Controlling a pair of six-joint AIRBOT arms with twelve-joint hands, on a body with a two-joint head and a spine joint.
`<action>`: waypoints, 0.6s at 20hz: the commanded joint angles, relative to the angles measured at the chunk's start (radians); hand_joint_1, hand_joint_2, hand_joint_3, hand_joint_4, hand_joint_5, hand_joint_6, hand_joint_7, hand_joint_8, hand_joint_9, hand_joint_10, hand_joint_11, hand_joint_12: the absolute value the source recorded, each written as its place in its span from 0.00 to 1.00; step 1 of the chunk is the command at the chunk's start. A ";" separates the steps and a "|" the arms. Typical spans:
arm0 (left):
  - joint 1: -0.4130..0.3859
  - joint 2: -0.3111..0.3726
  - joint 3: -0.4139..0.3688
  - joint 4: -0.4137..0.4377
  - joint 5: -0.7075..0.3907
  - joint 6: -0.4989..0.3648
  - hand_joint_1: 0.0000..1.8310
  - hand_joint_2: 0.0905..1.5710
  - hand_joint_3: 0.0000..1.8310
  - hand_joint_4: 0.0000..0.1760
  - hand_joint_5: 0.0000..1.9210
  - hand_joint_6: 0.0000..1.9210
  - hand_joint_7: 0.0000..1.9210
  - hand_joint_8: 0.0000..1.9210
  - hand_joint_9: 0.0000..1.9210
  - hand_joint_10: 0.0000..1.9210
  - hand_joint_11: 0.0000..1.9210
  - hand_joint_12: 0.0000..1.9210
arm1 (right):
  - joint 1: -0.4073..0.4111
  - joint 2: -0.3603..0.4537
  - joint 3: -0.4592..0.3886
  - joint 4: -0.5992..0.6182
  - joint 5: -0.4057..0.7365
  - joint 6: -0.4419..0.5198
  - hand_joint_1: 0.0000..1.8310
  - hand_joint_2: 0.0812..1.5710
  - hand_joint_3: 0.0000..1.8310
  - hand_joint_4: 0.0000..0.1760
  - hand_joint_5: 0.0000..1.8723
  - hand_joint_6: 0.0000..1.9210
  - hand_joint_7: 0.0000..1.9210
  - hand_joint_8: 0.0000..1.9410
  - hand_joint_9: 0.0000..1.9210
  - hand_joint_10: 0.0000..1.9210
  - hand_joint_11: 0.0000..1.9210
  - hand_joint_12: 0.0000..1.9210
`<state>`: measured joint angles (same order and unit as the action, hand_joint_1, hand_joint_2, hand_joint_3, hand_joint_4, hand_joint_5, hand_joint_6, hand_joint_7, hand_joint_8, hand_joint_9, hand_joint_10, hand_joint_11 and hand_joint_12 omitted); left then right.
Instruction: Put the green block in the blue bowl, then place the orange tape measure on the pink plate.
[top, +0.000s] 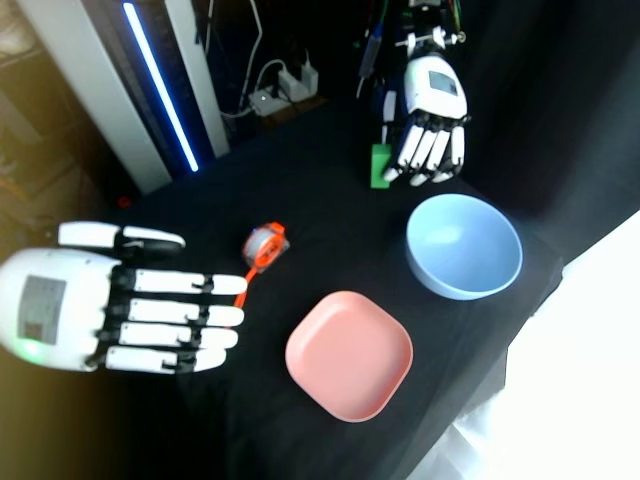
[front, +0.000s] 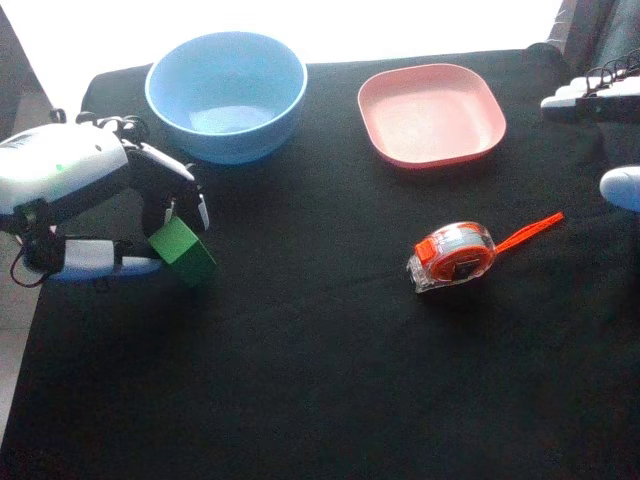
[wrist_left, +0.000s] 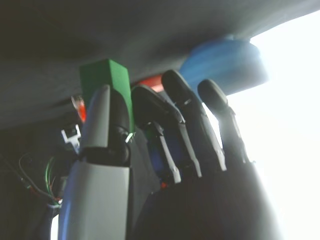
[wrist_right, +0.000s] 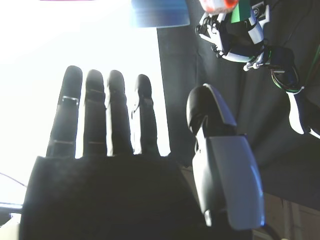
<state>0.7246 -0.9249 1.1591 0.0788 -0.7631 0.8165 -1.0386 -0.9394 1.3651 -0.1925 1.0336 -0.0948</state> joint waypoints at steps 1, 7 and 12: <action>-0.024 0.009 0.002 -0.019 -0.144 -0.003 0.68 0.65 0.00 0.00 0.61 0.29 0.55 0.50 0.46 0.26 0.15 0.67 | 0.015 -0.002 0.003 0.047 0.107 0.008 0.24 0.81 0.00 0.29 0.21 0.00 0.16 0.00 0.13 0.00 0.00 0.35; -0.146 0.001 0.005 -0.053 -0.310 0.058 0.69 0.65 0.00 0.00 0.60 0.30 0.56 0.51 0.48 0.40 0.30 0.69 | 0.015 -0.012 0.013 0.047 0.106 0.008 0.25 0.81 0.00 0.28 0.22 0.00 0.17 0.00 0.15 0.00 0.01 0.43; -0.261 -0.073 0.087 -0.153 -0.233 0.156 0.69 0.65 0.00 0.00 0.62 0.24 0.58 0.50 0.52 0.46 0.38 0.76 | 0.015 -0.025 0.026 0.047 0.106 0.008 0.25 0.80 0.00 0.36 0.21 0.00 0.16 0.00 0.16 0.00 0.00 0.45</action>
<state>0.4606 -1.0172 1.2671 -0.0685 -0.8909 0.9726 -1.0389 -0.9661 1.3857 -0.1925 1.0340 -0.0944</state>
